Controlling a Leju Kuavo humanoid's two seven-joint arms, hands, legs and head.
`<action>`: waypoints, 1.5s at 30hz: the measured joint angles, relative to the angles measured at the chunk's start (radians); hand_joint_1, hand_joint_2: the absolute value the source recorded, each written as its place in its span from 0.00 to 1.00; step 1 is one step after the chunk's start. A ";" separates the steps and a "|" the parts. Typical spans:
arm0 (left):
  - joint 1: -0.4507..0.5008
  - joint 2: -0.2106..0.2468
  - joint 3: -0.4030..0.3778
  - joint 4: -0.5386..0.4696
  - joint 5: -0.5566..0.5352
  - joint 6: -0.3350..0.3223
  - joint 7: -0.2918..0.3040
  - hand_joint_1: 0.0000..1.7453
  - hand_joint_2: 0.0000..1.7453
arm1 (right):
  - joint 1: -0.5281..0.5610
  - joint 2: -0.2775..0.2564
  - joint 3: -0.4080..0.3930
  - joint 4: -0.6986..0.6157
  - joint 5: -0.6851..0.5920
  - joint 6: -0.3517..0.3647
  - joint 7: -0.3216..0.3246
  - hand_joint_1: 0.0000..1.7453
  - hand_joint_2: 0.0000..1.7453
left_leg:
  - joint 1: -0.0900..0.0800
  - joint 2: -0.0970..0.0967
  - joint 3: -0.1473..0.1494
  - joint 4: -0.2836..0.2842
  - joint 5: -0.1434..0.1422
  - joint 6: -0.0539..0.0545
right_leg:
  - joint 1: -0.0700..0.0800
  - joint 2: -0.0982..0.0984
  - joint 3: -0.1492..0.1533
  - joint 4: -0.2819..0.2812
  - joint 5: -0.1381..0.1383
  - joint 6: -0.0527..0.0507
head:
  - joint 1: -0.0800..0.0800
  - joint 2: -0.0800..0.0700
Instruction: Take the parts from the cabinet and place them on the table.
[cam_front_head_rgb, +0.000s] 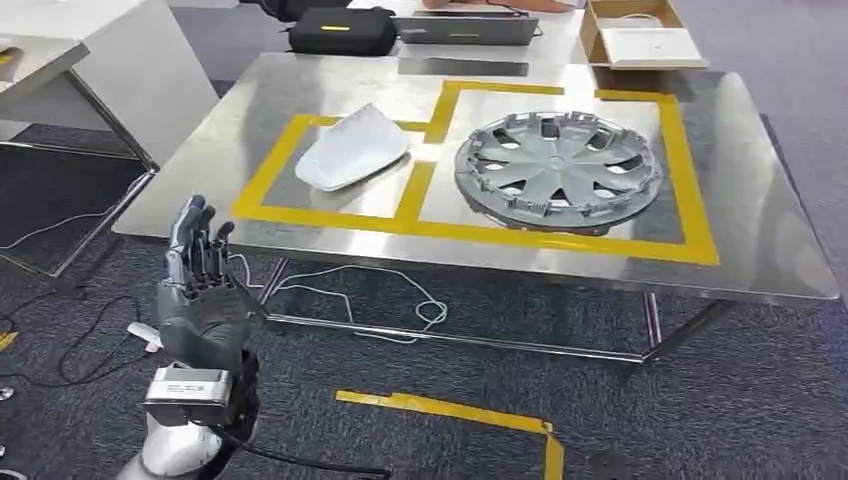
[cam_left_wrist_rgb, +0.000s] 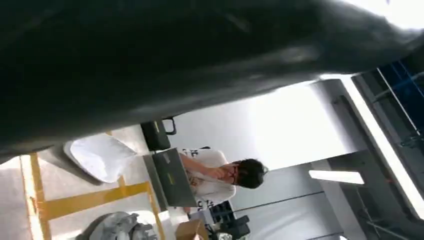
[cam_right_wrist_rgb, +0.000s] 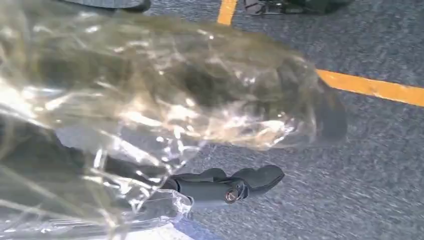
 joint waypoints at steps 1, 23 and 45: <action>0.000 0.000 0.000 -0.004 -0.001 0.000 0.000 0.00 0.00 | 0.000 0.000 0.000 0.000 0.000 0.000 0.000 0.00 0.00 | -0.001 0.000 0.056 -0.084 0.018 0.007 | 0.001 0.001 -0.008 0.007 0.003 0.002 | -0.001 0.000; 0.020 -0.005 0.000 -0.023 -0.015 -0.015 0.001 0.00 0.00 | 0.000 0.003 0.001 0.000 -0.015 -0.002 -0.001 0.00 0.00 | -0.007 -0.001 -0.029 -0.165 0.086 0.009 | -0.005 0.002 0.066 -0.020 -0.032 0.011 | 0.003 0.000; -0.105 -0.050 -0.059 0.080 0.023 -0.058 0.016 0.00 0.00 | 0.006 -0.008 -0.005 0.000 -0.072 0.010 -0.018 0.00 0.00 | 0.000 0.006 -0.004 -0.198 0.108 0.048 | -0.007 0.006 -0.085 0.268 -0.070 0.064 | 0.005 0.000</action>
